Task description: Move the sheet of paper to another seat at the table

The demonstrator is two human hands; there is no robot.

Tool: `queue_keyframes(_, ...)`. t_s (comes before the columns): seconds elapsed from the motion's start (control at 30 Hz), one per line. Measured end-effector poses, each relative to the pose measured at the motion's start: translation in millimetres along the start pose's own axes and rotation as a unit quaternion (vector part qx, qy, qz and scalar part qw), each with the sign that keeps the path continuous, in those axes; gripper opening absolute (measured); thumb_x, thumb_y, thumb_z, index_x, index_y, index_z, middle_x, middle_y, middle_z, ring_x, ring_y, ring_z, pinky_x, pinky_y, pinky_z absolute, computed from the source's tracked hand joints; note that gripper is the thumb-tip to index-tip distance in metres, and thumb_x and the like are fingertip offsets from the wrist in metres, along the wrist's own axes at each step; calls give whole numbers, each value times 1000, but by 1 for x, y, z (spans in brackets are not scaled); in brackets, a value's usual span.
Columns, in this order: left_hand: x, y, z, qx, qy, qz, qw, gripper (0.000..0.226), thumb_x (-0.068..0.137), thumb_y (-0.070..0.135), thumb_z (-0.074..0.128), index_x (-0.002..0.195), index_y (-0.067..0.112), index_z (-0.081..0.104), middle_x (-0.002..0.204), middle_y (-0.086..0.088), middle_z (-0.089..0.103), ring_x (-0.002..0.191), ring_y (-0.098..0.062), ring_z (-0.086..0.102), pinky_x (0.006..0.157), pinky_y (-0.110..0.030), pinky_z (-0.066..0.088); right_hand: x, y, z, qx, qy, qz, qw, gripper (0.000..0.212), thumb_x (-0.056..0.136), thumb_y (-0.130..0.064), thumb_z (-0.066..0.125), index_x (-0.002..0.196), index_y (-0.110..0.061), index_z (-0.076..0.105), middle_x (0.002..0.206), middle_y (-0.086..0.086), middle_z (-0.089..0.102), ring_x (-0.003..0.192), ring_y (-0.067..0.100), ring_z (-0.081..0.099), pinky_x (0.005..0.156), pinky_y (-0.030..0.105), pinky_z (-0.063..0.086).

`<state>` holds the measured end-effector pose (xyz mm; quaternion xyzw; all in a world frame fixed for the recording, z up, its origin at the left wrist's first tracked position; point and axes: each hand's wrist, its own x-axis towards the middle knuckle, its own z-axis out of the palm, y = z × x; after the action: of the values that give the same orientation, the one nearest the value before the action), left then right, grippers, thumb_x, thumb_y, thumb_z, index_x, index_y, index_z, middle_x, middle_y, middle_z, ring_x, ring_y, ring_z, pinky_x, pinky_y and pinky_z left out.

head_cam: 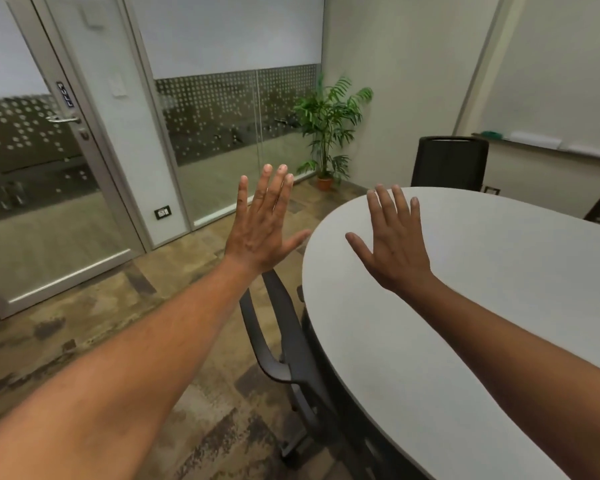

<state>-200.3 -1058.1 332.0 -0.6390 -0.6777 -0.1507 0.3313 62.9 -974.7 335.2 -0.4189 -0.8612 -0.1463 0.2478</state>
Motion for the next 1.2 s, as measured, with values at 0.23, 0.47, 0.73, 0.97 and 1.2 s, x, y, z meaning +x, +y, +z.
queue_keyframes(0.23, 52, -57, 50, 5, 18, 23, 1000, 107, 100, 80, 35, 170, 4, 5, 180, -14, 1, 166, -34, 0, 131, -66, 5, 84, -20, 47, -2, 13, -5, 1000, 87, 102, -71, 17, 165, -12, 21, 174, 11, 19, 162, 33, 9, 130, 58, 7)
queue_keyframes(0.47, 108, -112, 92, 10, 35, 20, 999, 107, 100, 80, 35, 170, 4, 5, 180, -14, -1, 166, -33, -3, 131, -66, 5, 164, -27, 85, -4, 45, 12, 999, 86, 102, -69, 26, 165, -10, 20, 173, 12, 18, 162, 34, 8, 129, 60, 10)
queue_keyframes(0.73, 161, -195, 180, -35, 36, 57, 997, 109, 99, 82, 35, 170, 5, 5, 180, -13, -2, 166, -33, -3, 130, -67, 4, 239, -61, 149, -26, 30, 59, 997, 88, 102, -72, 24, 166, -11, 17, 175, 10, 13, 163, 31, 3, 130, 58, 6)
queue_keyframes(0.97, 194, -257, 236, -94, 52, 102, 989, 110, 98, 83, 35, 170, 5, 7, 180, -12, 0, 166, -31, -4, 132, -64, 0, 277, -102, 190, -91, 0, 109, 990, 91, 101, -76, 21, 167, -14, 15, 176, 8, 9, 163, 29, -2, 131, 56, 0)
queue_keyframes(1.2, 234, -320, 282, -150, 50, 140, 977, 112, 97, 84, 38, 170, 5, 4, 180, -11, -1, 166, -31, -5, 132, -64, -1, 326, -143, 198, -140, 0, 148, 979, 91, 101, -76, 21, 167, -13, 17, 176, 8, 11, 163, 30, -1, 131, 57, 2)
